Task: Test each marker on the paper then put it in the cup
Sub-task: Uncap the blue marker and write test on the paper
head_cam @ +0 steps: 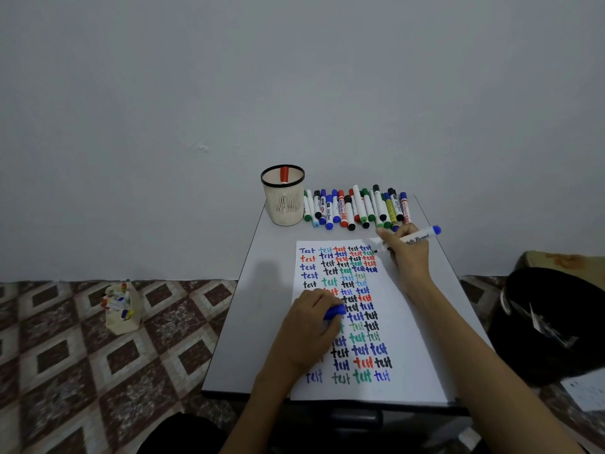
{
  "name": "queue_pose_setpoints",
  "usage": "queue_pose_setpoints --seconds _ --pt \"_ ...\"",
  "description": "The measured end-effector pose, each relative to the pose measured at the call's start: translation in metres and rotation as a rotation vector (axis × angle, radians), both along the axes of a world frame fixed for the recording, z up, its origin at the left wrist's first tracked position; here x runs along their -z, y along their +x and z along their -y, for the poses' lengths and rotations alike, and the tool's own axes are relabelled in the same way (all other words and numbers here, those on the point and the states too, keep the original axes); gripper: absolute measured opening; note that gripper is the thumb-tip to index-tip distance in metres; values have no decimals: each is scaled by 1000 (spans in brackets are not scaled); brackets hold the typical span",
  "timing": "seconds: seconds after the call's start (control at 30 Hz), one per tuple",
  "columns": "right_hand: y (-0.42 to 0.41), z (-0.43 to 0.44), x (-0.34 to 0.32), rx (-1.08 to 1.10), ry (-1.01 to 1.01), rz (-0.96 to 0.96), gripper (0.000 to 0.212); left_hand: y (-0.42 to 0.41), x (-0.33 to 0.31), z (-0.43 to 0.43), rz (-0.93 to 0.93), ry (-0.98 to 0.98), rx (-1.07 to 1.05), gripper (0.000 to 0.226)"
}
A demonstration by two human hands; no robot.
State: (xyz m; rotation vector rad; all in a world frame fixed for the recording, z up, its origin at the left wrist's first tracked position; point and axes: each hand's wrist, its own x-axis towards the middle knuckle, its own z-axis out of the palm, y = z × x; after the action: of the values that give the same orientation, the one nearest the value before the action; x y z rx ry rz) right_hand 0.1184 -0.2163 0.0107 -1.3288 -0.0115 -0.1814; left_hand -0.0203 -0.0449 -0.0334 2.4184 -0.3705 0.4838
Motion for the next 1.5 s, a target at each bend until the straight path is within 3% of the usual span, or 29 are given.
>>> queue_pose_setpoints --seconds 0.17,0.3,0.5,0.77,1.13,1.37,1.5 --pt "-17 7 -10 -135 152 22 7 -2 -5 -3 -35 -157 -1 32" --pt "-51 10 -13 -259 154 -14 21 -3 -11 -5 -66 -355 -30 26" --pt "-80 7 -1 -268 233 -69 29 -6 -16 -10 -136 -561 -42 27" --pt "-87 3 4 -292 217 -107 30 -6 -13 -13 -140 -598 24 26" --pt "-91 18 2 -583 27 -152 17 -6 -13 -16 -159 -732 18 24" --pt "-88 12 11 -561 -32 -70 23 -7 -11 -17 -124 -703 -18 21" --pt "-89 11 12 -539 -7 -90 14 -6 -10 -17 -102 -650 -29 26"
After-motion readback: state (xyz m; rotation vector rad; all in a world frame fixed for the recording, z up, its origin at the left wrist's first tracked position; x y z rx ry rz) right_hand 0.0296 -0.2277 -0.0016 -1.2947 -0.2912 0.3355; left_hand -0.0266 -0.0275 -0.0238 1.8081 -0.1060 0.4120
